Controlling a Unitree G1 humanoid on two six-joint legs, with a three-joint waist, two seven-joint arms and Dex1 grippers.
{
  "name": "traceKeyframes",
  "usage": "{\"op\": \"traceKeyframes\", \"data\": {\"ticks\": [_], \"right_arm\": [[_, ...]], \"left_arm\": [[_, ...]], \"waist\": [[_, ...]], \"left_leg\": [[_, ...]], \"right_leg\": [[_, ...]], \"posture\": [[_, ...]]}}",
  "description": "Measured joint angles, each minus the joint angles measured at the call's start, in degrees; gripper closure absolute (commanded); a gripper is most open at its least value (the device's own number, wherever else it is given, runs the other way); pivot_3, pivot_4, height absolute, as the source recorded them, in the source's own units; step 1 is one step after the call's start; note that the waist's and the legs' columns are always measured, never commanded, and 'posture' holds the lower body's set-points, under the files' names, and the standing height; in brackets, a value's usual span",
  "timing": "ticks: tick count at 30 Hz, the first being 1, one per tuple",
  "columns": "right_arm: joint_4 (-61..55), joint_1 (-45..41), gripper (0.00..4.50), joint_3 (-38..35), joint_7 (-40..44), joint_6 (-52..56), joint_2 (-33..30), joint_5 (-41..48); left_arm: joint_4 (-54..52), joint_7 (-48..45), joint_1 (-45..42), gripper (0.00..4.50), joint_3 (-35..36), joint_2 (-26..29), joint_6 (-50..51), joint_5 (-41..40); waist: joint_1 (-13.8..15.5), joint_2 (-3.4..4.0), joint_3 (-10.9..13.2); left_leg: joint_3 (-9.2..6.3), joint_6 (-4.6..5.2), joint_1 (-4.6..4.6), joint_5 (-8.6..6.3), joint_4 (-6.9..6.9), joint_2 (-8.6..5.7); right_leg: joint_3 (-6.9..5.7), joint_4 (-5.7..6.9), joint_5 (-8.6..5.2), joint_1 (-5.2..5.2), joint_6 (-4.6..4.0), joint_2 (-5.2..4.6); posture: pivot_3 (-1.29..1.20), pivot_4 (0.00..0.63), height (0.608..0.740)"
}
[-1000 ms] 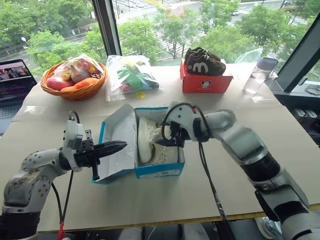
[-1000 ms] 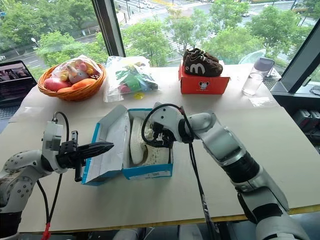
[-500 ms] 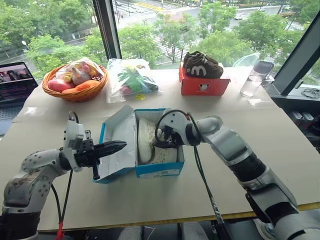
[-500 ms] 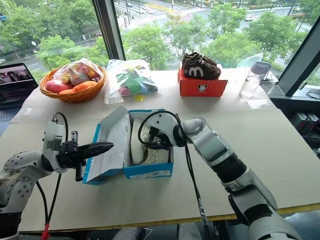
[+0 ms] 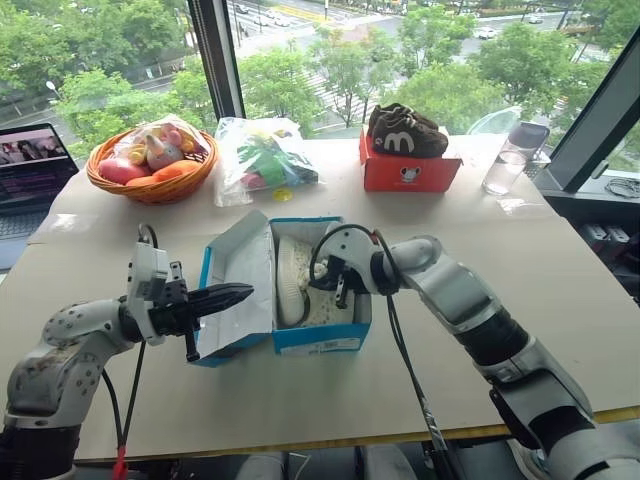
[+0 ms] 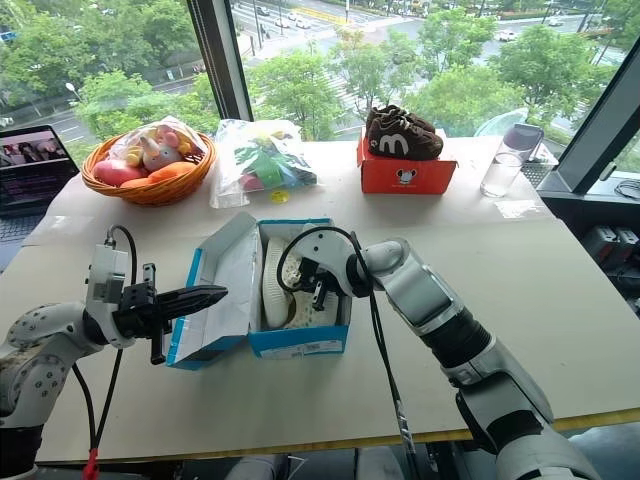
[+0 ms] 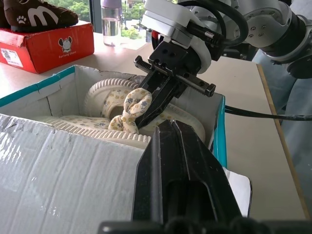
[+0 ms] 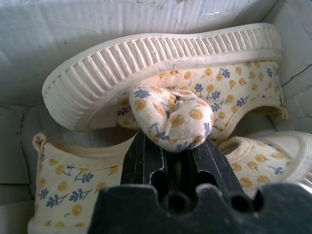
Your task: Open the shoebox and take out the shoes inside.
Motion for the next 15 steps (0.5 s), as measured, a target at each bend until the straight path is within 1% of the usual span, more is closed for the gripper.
{"op": "traceKeyframes", "data": {"ticks": [2, 7, 15], "right_arm": [[0.1, 0.2, 4.5, -2.2, 0.0, 1.3, 0.9, 1.6], [0.1, 0.7, 4.5, -4.4, 0.0, 2.2, 1.1, 3.6], [-0.4, 1.4, 4.5, -5.7, -0.7, 2.8, 1.7, 5.4]], "left_arm": [[0.0, 0.0, 0.0, 4.5, 0.0, 0.0, 0.0, 0.1], [0.0, 0.1, 0.0, 4.5, 0.0, 0.0, 0.0, 0.4], [0.0, 0.3, 0.1, 4.5, 0.0, 0.0, 0.0, 0.5]], "waist": [[0.0, 0.0, 0.0], [0.0, 0.01, 0.0], [0.0, 0.01, 0.0]], "left_leg": [[0.0, 0.0, -0.12, 0.0, 0.0, 0.0], [0.01, -0.01, -0.48, 0.01, 0.01, -0.03], [0.02, 0.0, -0.49, 0.0, 0.0, -0.03]], "right_leg": [[0.0, 0.02, 0.01, -0.13, -0.01, 0.0], [0.08, 0.1, 0.04, -0.62, -0.05, 0.0], [0.09, 0.09, 0.07, -0.64, -0.1, 0.0]], "posture": [[0.0, 0.15, 0.74], [0.0, 0.15, 0.74], [0.0, 0.15, 0.74]]}}
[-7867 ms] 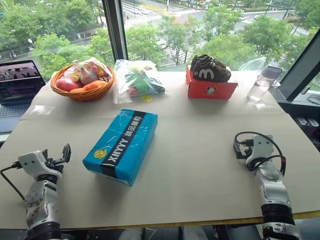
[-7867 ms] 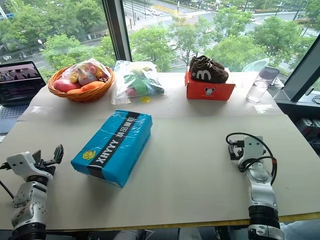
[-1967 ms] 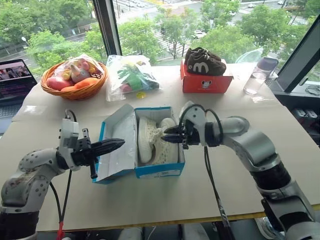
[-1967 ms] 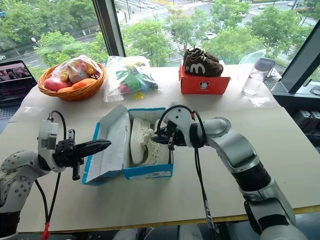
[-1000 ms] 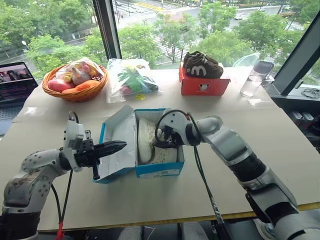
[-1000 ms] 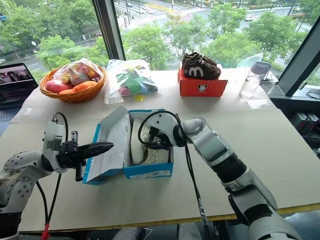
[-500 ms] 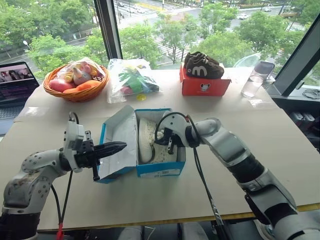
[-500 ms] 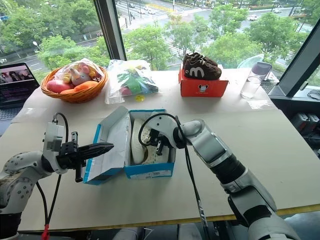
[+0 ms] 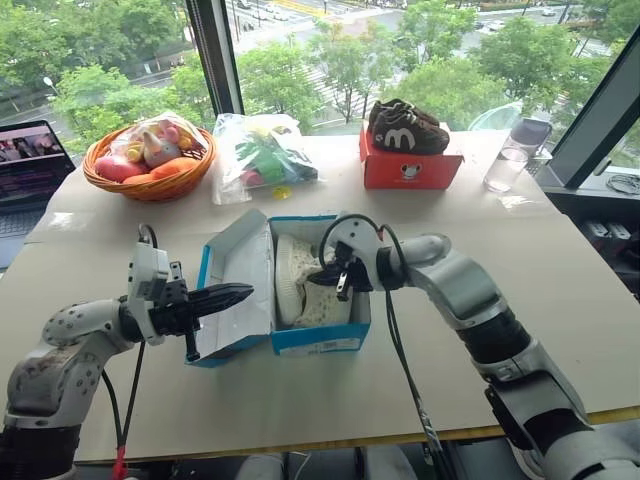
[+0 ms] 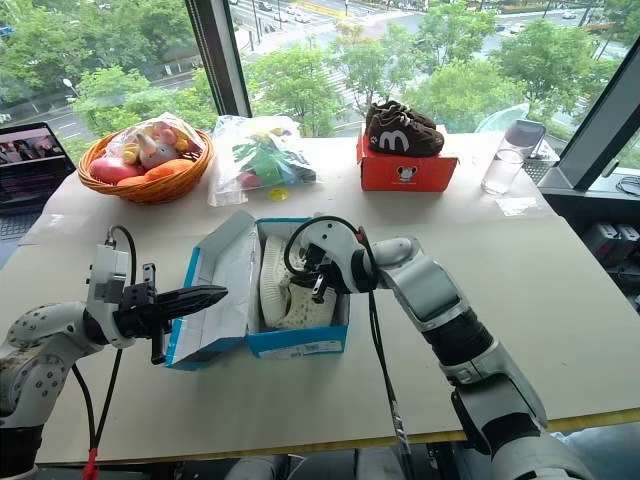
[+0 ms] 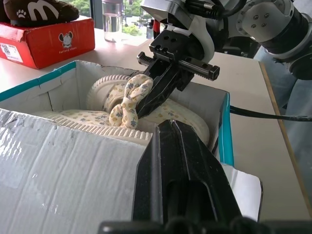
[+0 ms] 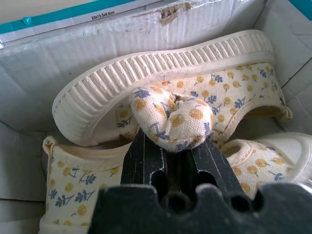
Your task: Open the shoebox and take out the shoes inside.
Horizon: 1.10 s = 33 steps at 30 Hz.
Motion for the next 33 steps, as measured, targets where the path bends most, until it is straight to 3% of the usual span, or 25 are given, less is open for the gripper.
{"op": "traceKeyframes", "data": {"ticks": [19, 28, 33], "right_arm": [[-3.3, 1.1, 4.5, -15.4, 1.5, 1.2, 0.1, 14.6], [2.7, 0.1, 4.5, -30.3, -8.4, 12.5, 9.5, 30.1], [4.7, 0.0, 4.5, -32.5, -12.7, 15.1, 11.0, 33.0]], "left_arm": [[-0.3, 0.6, 0.2, 4.5, -0.3, 0.0, 0.0, 0.4], [-0.2, 0.5, -0.1, 4.5, -0.8, 0.0, -0.1, 1.1], [-0.2, 0.3, -0.1, 4.5, -0.8, 0.0, -0.1, 1.1]], "waist": [[-0.1, 0.04, 0.1], [0.0, 0.06, 0.1], [-0.1, 0.09, 0.1]], "left_leg": [[0.02, 0.01, -0.19, -0.01, -0.02, -0.01], [0.03, 0.01, -0.2, -0.01, -0.03, -0.01], [0.04, 0.02, -0.19, -0.01, -0.03, -0.01]], "right_leg": [[0.01, -0.02, 0.08, -0.17, -0.12, 0.0], [0.03, 0.0, 0.19, -0.18, -0.31, 0.0], [0.04, 0.01, 0.19, -0.2, -0.31, 0.0]], "posture": [[0.0, 0.15, 0.74], [0.0, 0.15, 0.74], [0.0, 0.15, 0.74]]}}
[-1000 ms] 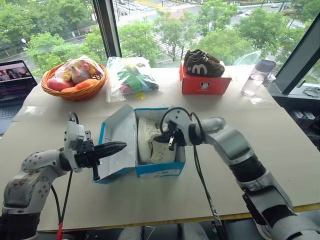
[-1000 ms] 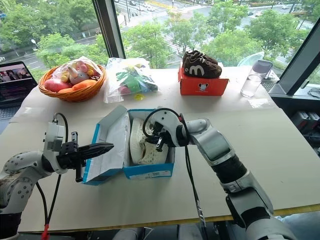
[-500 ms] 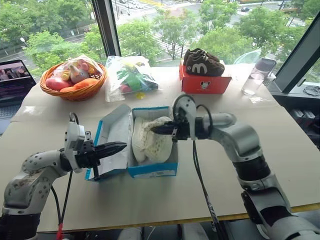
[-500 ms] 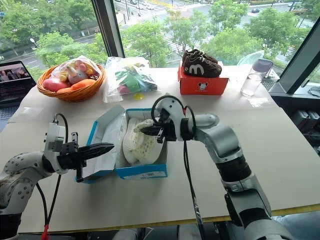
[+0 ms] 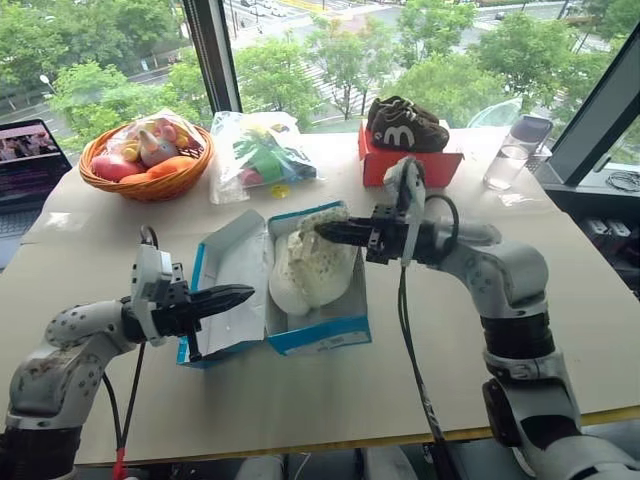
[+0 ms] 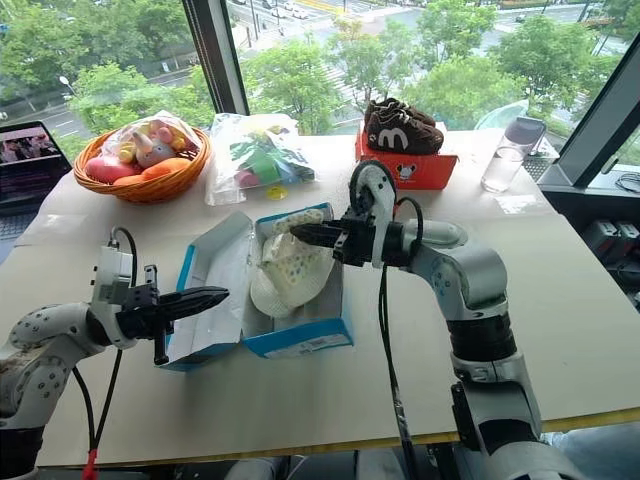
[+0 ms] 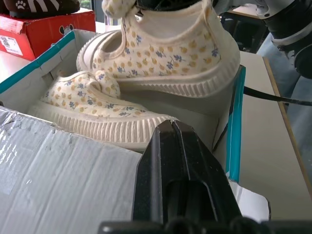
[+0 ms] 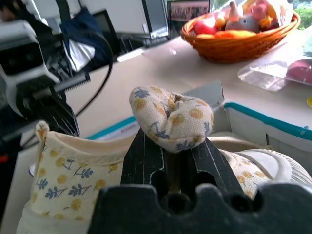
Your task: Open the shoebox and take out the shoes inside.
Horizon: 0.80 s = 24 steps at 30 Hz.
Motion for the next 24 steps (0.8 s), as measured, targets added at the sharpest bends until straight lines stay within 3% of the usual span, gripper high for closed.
{"op": "traceKeyframes", "data": {"ticks": [8, 15, 19, 24], "right_arm": [[2.4, -2.2, 4.5, -9.7, -5.9, 1.8, 2.3, 11.5], [2.2, -2.5, 4.5, -12.4, -10.1, 2.6, 2.2, 19.1], [1.5, -2.5, 4.5, -12.9, -11.6, 2.4, 0.4, 22.1], [1.9, -2.5, 4.5, -14.2, -12.2, -3.4, -7.5, 18.8]], "left_arm": [[0.2, -0.1, -0.6, 4.5, -0.1, 0.2, 0.0, 0.1], [0.6, -0.5, -1.4, 4.5, -0.3, 0.3, 0.0, 0.7], [1.1, -0.7, -1.5, 4.5, -0.3, 0.3, 0.0, 0.9], [1.3, -0.8, -1.6, 4.5, -0.3, 0.4, 0.0, 0.9]], "waist": [[0.0, 0.01, 0.0], [-0.2, 0.03, 0.0], [-0.1, 0.06, 0.0], [0.3, 0.08, 0.1]], "left_leg": [[0.01, 0.01, 0.0, 0.0, 0.0, 0.0], [0.04, 0.02, 0.0, -0.01, 0.0, 0.0], [0.05, 0.02, 0.0, -0.01, 0.01, 0.0], [0.06, 0.02, -0.01, -0.01, 0.02, -0.02]], "right_leg": [[0.01, 0.01, 0.0, 0.01, 0.0, 0.0], [0.03, 0.02, 0.0, 0.0, 0.0, 0.01], [0.03, 0.01, 0.0, 0.02, 0.01, 0.0], [0.02, -0.03, -0.01, 0.05, 0.04, 0.0]], "posture": [[0.0, 0.15, 0.74], [0.0, 0.15, 0.74], [0.0, 0.15, 0.74], [0.0, 0.15, 0.74]]}}
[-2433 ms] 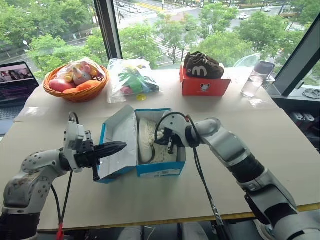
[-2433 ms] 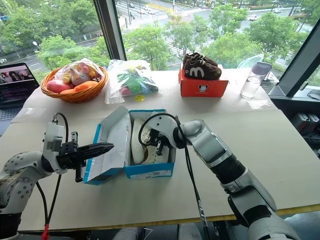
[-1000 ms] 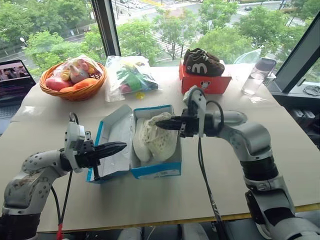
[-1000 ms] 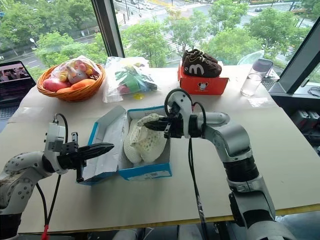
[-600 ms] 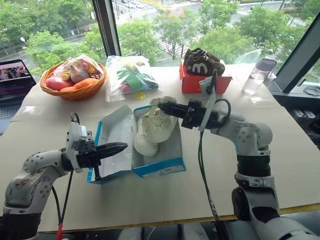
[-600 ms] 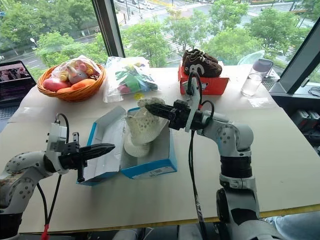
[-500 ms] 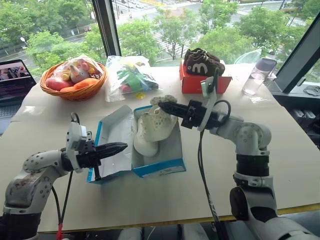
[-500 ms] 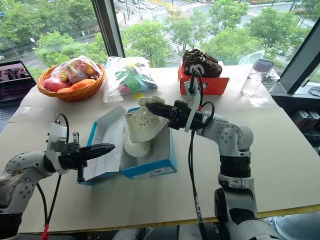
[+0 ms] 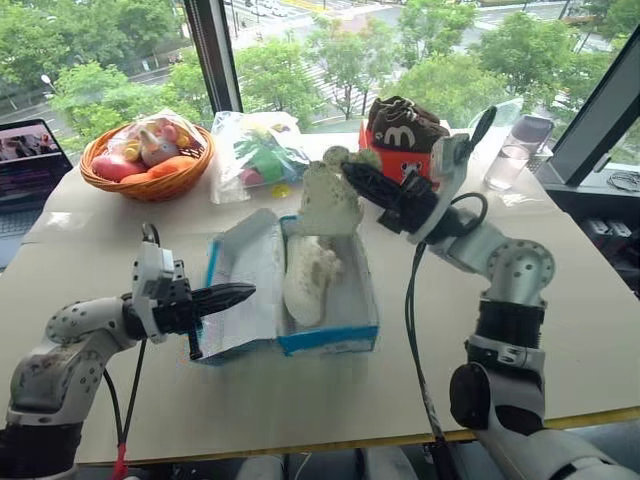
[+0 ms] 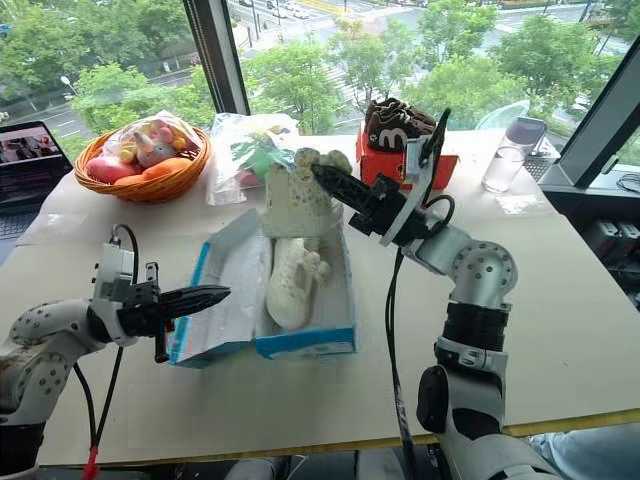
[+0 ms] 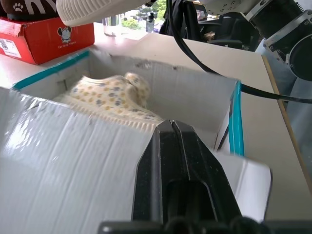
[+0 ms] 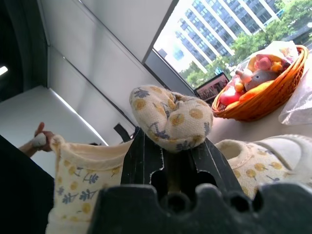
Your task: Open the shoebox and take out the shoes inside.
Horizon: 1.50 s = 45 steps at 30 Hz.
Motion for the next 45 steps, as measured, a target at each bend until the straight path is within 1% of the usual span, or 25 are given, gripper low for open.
{"op": "traceKeyframes", "data": {"ticks": [2, 5, 8, 11, 15, 19, 21, 22, 24, 26, 27, 31, 32, 35, 41, 45], "right_arm": [[0.3, 0.9, 4.5, 0.3, 1.3, -3.8, -3.7, -3.9], [3.1, 3.0, 4.5, 1.9, 1.9, -8.7, -7.4, -10.5], [10.7, 6.4, 4.5, 5.5, 1.3, -16.4, -11.3, -21.8], [17.0, 8.8, 4.5, 7.8, 0.5, -23.6, -11.5, -29.9], [23.8, 10.1, 4.5, 10.8, -3.2, -33.1, -11.7, -39.5], [25.6, 10.7, 4.5, 11.0, -5.5, -37.9, -11.6, -43.5], [25.5, 11.6, 3.53, 10.9, -5.6, -38.0, -11.2, -43.7], [25.4, 11.9, 3.31, 10.9, -5.6, -38.0, -10.8, -43.7], [24.0, 13.3, 2.54, 10.7, -5.7, -37.3, -10.7, -43.5], [21.5, 14.9, 1.94, 10.5, -5.3, -35.2, -10.8, -43.0], [19.7, 15.8, 1.53, 10.6, -4.8, -33.9, -11.0, -42.8], [12.4, 18.0, 0.1, 10.5, -3.1, -27.6, -13.9, -41.8], [10.7, 18.3, 0.03, 10.4, -2.7, -26.0, -14.7, -41.4], [6.4, 19.7, 0.03, 10.7, -1.2, -22.8, -17.6, -41.2], [2.1, 21.3, 0.03, 11.7, 2.3, -19.3, -23.6, -42.0], [-7.0, 15.5, 0.03, 9.3, 7.6, -17.2, -24.3, -34.6]], "left_arm": [[0.0, 0.0, -0.1, 4.5, 0.0, 0.0, 0.0, 0.0], [0.0, -0.1, -0.1, 4.5, 0.0, 0.1, 0.0, 0.0], [0.1, -0.3, -0.1, 4.5, -0.1, 0.2, 0.0, 0.0], [0.1, -0.4, -0.2, 4.5, -0.1, 0.2, 0.0, 0.0], [0.3, -0.4, -0.2, 4.5, -0.1, 0.2, 0.0, 0.1], [0.4, -0.4, -0.2, 4.5, -0.1, 0.2, 0.0, 0.1], [0.4, -0.4, -0.2, 4.5, -0.1, 0.2, 0.0, 0.1], [0.4, -0.4, -0.2, 4.5, -0.2, 0.2, 0.0, 0.2], [0.5, -0.4, -0.3, 4.5, -0.2, 0.2, 0.0, 0.3], [0.7, -0.4, -0.3, 4.5, -0.3, 0.2, 0.0, 0.3], [0.7, -0.4, -0.4, 4.5, -0.3, 0.2, 0.0, 0.3], [0.7, -0.4, -0.5, 4.5, -0.6, 0.2, 0.0, 0.4], [0.8, -0.4, -0.5, 4.5, -0.7, 0.2, 0.0, 0.4], [0.8, -0.5, -0.6, 4.5, -1.1, 0.2, 0.0, 0.4], [0.9, -0.5, -0.6, 4.5, -1.1, 0.2, 0.0, 0.4], [0.9, -0.4, -0.7, 4.5, -1.2, 0.2, 0.0, 0.4]], "waist": [[-0.1, 0.0, 0.0], [-0.4, 0.0, 0.0], [-0.3, -0.01, 0.0], [-0.6, 0.04, 0.0], [-0.8, 0.05, 0.0], [-0.6, 0.05, 0.0], [-0.4, 0.05, 0.0], [-0.4, 0.05, 0.0], [-0.3, 0.05, 0.0], [-0.3, 0.05, 0.0], [-0.3, 0.05, 0.0], [-0.3, 0.05, 0.0], [-0.3, 0.05, 0.0], [-0.2, 0.05, 0.0], [-0.2, 0.07, 0.1], [-0.9, 0.16, 0.1]], "left_leg": [[0.02, 0.03, 0.0, -0.02, -0.01, 0.01], [0.1, 0.04, 0.0, -0.02, 0.0, 0.02], [0.21, 0.04, 0.02, -0.02, 0.0, 0.02], [0.34, 0.05, 0.02, -0.03, -0.02, 0.03], [0.42, 0.07, 0.03, -0.04, 0.0, 0.02], [0.43, 0.07, 0.09, -0.04, 0.02, 0.02], [0.43, 0.07, 0.11, -0.04, 0.02, 0.02], [0.43, 0.07, 0.1, -0.04, 0.02, 0.02], [0.43, 0.07, 0.1, -0.04, 0.01, 0.02], [0.43, 0.07, 0.1, -0.04, 0.01, 0.02], [0.43, 0.07, 0.1, -0.04, 0.01, 0.02], [0.44, 0.07, 0.12, -0.04, 0.01, 0.03], [0.44, 0.07, 0.13, -0.04, 0.01, 0.03], [0.45, 0.07, 0.13, -0.04, 0.01, 0.03], [0.47, 0.08, 0.11, -0.05, 0.02, 0.02], [0.52, 0.1, 0.17, -0.06, 0.01, 0.13]], "right_leg": [[0.0, -0.01, -0.03, 0.0, 0.05, 0.0], [0.05, -0.01, -0.04, 0.0, 0.07, 0.0], [0.13, 0.0, -0.06, -0.01, 0.12, 0.0], [0.26, 0.01, -0.01, -0.06, 0.02, 0.0], [0.35, -0.01, 0.01, -0.05, 0.05, 0.0], [0.36, -0.04, 0.04, 0.05, 0.09, 0.0], [0.36, -0.03, 0.04, 0.06, 0.09, 0.0], [0.37, -0.03, 0.04, 0.06, 0.09, 0.0], [0.38, -0.04, 0.04, 0.05, 0.09, 0.0], [0.38, -0.04, 0.03, 0.04, 0.09, 0.0], [0.38, -0.04, 0.03, 0.04, 0.09, 0.0], [0.39, -0.02, 0.02, 0.05, 0.11, 0.0], [0.39, -0.02, -0.01, 0.06, 0.16, 0.0], [0.39, -0.04, -0.11, 0.07, 0.33, 0.0], [0.41, -0.05, -0.14, 0.05, 0.38, -0.01], [0.42, -0.04, -0.18, 0.08, 0.46, 0.04]], "posture": [[0.0, 0.15, 0.74], [0.0, 0.15, 0.74], [0.0, 0.15, 0.74], [0.0, 0.15, 0.74], [0.0, 0.15, 0.74], [0.0, 0.15, 0.74], [0.0, 0.15, 0.74], [0.0, 0.15, 0.74], [0.0, 0.15, 0.74], [0.0, 0.15, 0.74], [0.0, 0.15, 0.74], [0.0, 0.15, 0.74], [0.0, 0.15, 0.74], [0.0, 0.15, 0.74], [0.0, 0.15, 0.74], [0.0, 0.15, 0.74]]}}
